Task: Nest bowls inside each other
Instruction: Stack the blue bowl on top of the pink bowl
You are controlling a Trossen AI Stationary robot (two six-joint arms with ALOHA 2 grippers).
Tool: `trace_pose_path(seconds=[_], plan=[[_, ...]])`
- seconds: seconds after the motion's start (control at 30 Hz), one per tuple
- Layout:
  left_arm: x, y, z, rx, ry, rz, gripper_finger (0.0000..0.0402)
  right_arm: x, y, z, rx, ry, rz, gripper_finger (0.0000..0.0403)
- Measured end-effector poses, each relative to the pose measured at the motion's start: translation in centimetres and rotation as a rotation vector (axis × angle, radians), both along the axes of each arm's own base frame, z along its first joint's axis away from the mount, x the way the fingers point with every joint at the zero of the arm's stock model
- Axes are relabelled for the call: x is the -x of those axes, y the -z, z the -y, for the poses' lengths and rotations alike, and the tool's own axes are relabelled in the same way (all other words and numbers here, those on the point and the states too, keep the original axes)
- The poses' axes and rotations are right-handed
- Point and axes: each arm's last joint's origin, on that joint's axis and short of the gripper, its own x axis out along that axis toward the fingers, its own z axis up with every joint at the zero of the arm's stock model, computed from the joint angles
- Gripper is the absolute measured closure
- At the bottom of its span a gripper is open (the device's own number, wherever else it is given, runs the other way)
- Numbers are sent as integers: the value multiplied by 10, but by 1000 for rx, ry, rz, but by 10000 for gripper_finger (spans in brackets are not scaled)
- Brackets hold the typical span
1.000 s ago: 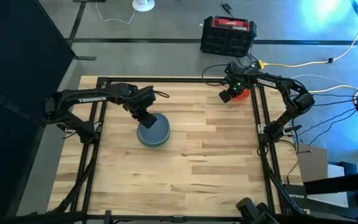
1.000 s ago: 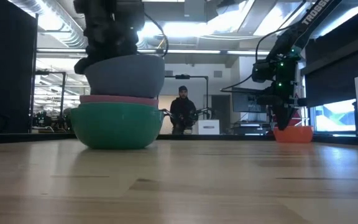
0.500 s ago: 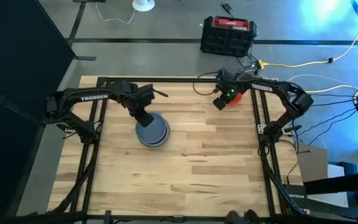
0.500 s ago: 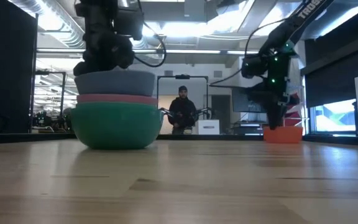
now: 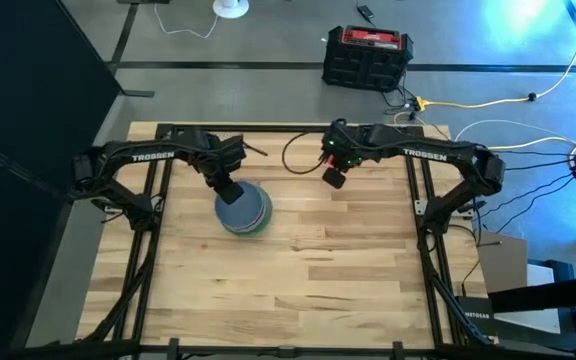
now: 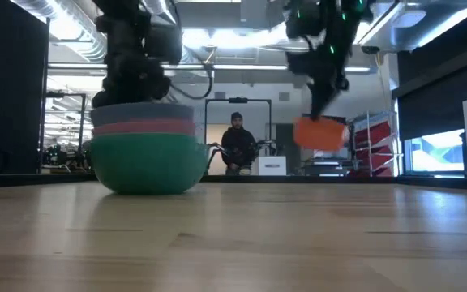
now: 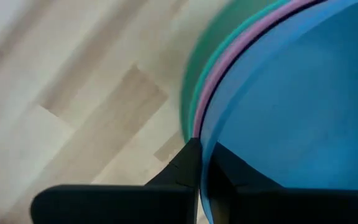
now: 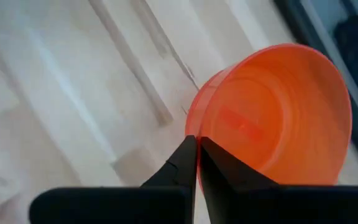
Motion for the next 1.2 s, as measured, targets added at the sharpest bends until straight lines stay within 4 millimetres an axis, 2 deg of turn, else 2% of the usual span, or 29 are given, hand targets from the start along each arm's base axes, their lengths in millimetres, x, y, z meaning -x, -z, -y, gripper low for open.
trace_pose_path(seconds=[0.3, 0.6, 0.83, 1.2], plan=[[-4, 7, 4, -17, 22, 35, 401, -16, -41, -31, 47, -94, 65, 403], [-8, 10, 6, -39, 42, 81, 401, -23, -80, -65, 84, -182, 129, 403], [-12, 3, 5, -46, 48, 107, 401, -28, -74, -68, 71, -179, 110, 403], [-12, 3, 6, -47, 57, 99, 401, -31, -72, -69, 73, -190, 108, 403]])
